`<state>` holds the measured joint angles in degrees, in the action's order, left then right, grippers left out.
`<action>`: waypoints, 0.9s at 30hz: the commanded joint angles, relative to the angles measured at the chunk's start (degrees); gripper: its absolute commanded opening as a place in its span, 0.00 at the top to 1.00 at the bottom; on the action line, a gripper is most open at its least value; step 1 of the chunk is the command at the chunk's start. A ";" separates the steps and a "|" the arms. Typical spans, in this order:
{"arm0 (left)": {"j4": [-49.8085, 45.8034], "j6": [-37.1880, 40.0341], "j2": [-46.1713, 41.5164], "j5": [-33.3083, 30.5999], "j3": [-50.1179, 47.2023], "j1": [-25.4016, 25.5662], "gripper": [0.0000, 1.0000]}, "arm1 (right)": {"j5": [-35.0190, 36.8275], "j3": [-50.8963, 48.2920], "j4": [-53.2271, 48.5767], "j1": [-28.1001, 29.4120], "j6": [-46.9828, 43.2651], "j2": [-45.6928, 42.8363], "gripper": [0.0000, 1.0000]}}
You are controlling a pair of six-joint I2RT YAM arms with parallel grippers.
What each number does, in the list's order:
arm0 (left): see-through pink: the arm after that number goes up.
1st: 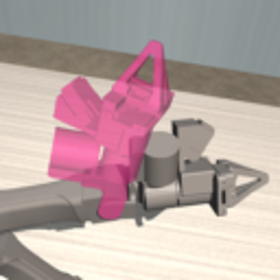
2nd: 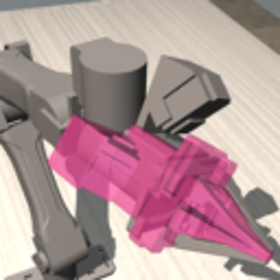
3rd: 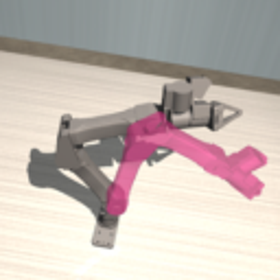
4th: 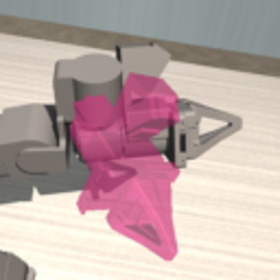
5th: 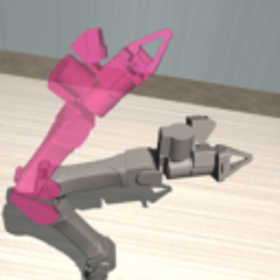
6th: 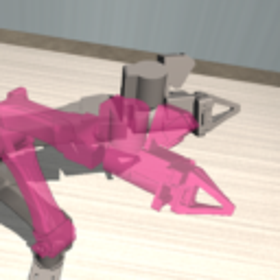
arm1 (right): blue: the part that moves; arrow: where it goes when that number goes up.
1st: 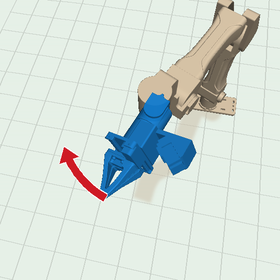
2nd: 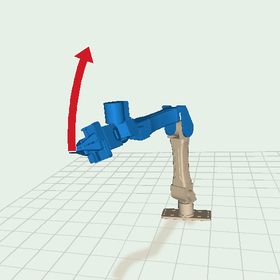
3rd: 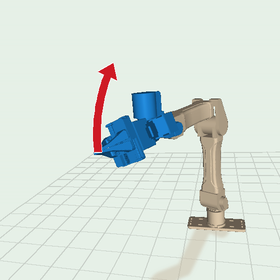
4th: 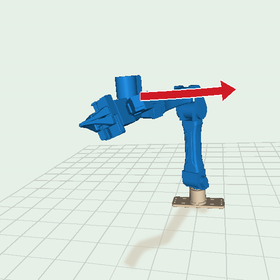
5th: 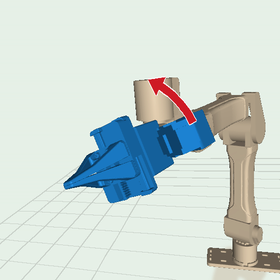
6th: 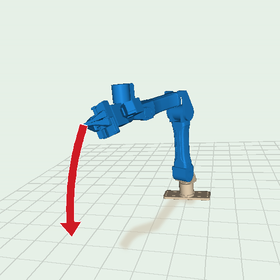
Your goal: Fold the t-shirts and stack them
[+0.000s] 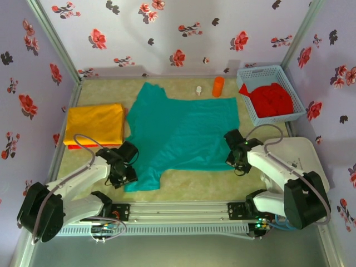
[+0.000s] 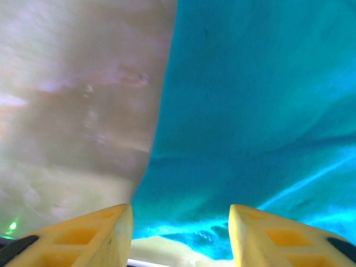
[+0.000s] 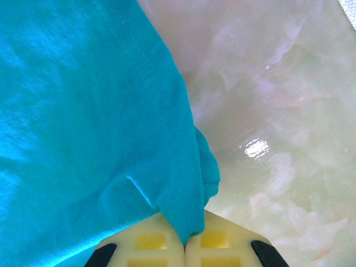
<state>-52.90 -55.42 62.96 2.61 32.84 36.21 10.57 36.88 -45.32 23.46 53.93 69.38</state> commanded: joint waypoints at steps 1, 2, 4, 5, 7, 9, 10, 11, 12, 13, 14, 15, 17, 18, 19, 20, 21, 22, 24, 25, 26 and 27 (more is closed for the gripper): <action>-1.46 -2.41 0.36 2.26 -1.51 1.87 0.52 | 1.28 -0.70 -1.42 -0.68 -1.28 0.58 1.00; -1.90 -2.88 0.05 2.29 -1.78 2.21 0.52 | 1.30 -0.69 -1.38 -0.76 -1.29 0.51 0.99; -2.85 -4.06 -1.25 2.12 -2.16 2.85 0.52 | 1.10 -0.74 -1.24 -0.86 -1.44 0.58 0.98; -3.15 -4.49 -1.79 1.99 -2.34 2.99 0.52 | 1.01 -0.68 -1.17 -0.88 -1.53 0.58 0.98; -3.04 -5.24 -2.58 2.06 -2.91 3.16 0.52 | 0.33 -0.76 -0.67 -0.83 -1.70 0.70 0.96; -2.13 -5.74 -2.63 2.40 -3.24 3.55 0.52 | 0.02 -0.93 -0.22 -0.88 -1.72 0.75 0.94; -1.45 -5.87 -2.40 2.47 -3.43 3.65 0.52 | -0.16 -0.85 -0.11 -0.88 -1.81 0.84 0.93; -0.68 -6.01 -2.02 2.53 -3.77 3.78 0.52 | -0.33 -0.92 -0.04 -0.88 -1.89 0.92 0.91; -0.02 -6.17 -1.44 2.70 -4.31 3.87 0.52 | -0.57 -0.92 0.12 -0.86 -2.06 0.84 0.89; 1.33 -6.18 -0.66 2.92 -4.73 3.91 0.52 | -1.02 -0.94 0.33 -0.88 -2.33 0.86 0.87; 2.59 -6.20 0.03 2.97 -5.04 4.04 0.52 | -1.23 -1.01 0.28 -0.88 -2.43 0.79 0.85; 3.49 -6.12 0.63 2.95 -5.30 4.13 0.53 | -1.27 -1.08 0.16 -0.83 -2.38 0.66 0.83; 4.82 -6.02 1.35 2.69 -5.47 4.09 0.54 | -1.26 -1.28 -0.02 -0.87 -2.52 -0.05 0.78; 5.51 -6.09 1.63 2.42 -5.49 4.05 0.55 | -1.14 -1.37 -0.29 -0.88 -2.52 -0.44 0.75; 6.26 -6.32 1.72 2.29 -5.46 4.05 0.57 | -1.08 -1.55 -0.44 -0.88 -2.52 -0.96 0.73; 6.93 -6.48 1.89 2.24 -5.45 4.05 0.58 | -1.08 -1.70 -0.46 -0.87 -2.51 -1.47 0.70; 7.30 -6.44 2.16 2.22 -5.32 4.06 0.60 | -1.17 -1.90 -0.51 -0.83 -2.48 -1.91 0.67; 7.38 -6.29 2.38 2.24 -5.08 4.05 0.61 | -1.32 -2.08 -0.62 -0.83 -2.43 -2.31 0.64; 7.46 -5.93 2.78 2.22 -4.89 4.05 0.64 | -1.73 -2.33 -0.79 -0.88 -2.40 -2.61 0.59; 7.68 -5.98 2.86 2.10 -4.89 4.05 0.66 | -1.93 -2.56 -0.91 -0.88 -2.34 -2.56 0.57; 8.00 -5.98 2.92 2.04 -5.11 4.05 0.68 | -2.13 -2.74 -0.77 -0.88 -2.32 -2.59 0.57; 8.61 -6.03 2.88 2.10 -5.37 4.09 0.70 | -2.22 -3.10 -0.53 -0.87 -2.13 -2.46 0.58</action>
<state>-50.09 -60.99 64.62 4.78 28.51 39.92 8.71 34.96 -44.86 22.85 51.44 67.44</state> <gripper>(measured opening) 0.309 0.423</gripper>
